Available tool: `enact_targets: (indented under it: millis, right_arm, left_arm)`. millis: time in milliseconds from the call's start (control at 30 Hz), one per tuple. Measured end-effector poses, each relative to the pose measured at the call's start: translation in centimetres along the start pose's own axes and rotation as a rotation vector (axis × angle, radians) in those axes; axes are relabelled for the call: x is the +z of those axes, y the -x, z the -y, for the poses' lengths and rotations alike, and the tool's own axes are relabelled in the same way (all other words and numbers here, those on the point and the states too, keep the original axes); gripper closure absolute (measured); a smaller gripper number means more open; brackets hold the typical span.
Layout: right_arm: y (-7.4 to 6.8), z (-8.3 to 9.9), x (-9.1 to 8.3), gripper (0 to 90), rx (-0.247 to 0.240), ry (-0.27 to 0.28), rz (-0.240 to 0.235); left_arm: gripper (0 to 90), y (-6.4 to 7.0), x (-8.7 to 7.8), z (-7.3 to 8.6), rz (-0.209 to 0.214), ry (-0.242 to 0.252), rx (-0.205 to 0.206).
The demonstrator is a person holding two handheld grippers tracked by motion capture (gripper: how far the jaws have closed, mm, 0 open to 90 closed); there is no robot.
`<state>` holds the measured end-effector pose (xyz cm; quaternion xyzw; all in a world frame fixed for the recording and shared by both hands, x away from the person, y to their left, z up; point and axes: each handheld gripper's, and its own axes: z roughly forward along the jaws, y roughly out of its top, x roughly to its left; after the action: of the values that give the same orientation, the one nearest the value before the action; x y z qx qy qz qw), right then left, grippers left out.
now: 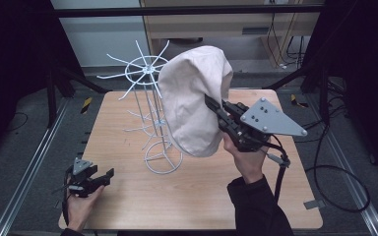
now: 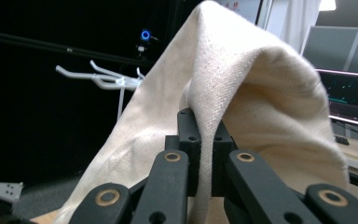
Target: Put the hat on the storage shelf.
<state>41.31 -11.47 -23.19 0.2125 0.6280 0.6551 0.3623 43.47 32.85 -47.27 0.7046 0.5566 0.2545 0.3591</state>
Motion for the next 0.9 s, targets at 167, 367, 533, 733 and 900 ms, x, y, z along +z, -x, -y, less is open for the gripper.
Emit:
enact_targets:
  millis: [167,367,533,733,900]
  right_arm:
    - [-0.1,1.2,0.0,88.5,0.015,-0.023,-0.013]
    - [0.0,2.8,0.1,88.4,0.037,-0.07,-0.035]
    - [-0.1,3.7,0.2,88.3,0.043,-0.094,-0.041]
    - [-0.2,4.5,0.5,88.0,0.048,-0.115,-0.053]
    - [-0.2,5.2,0.7,87.8,0.061,-0.13,-0.059]
  left_arm:
    - [32.4,0.0,0.1,0.0,-0.001,-0.006,0.002]
    - [32.4,0.1,0.2,0.1,-0.002,-0.01,0.004]
    - [32.4,0.2,0.2,0.1,-0.002,-0.011,0.008]
    - [32.4,0.2,0.2,0.1,-0.002,-0.011,0.008]
    - [32.4,0.2,0.2,0.1,0.0,-0.011,0.009]
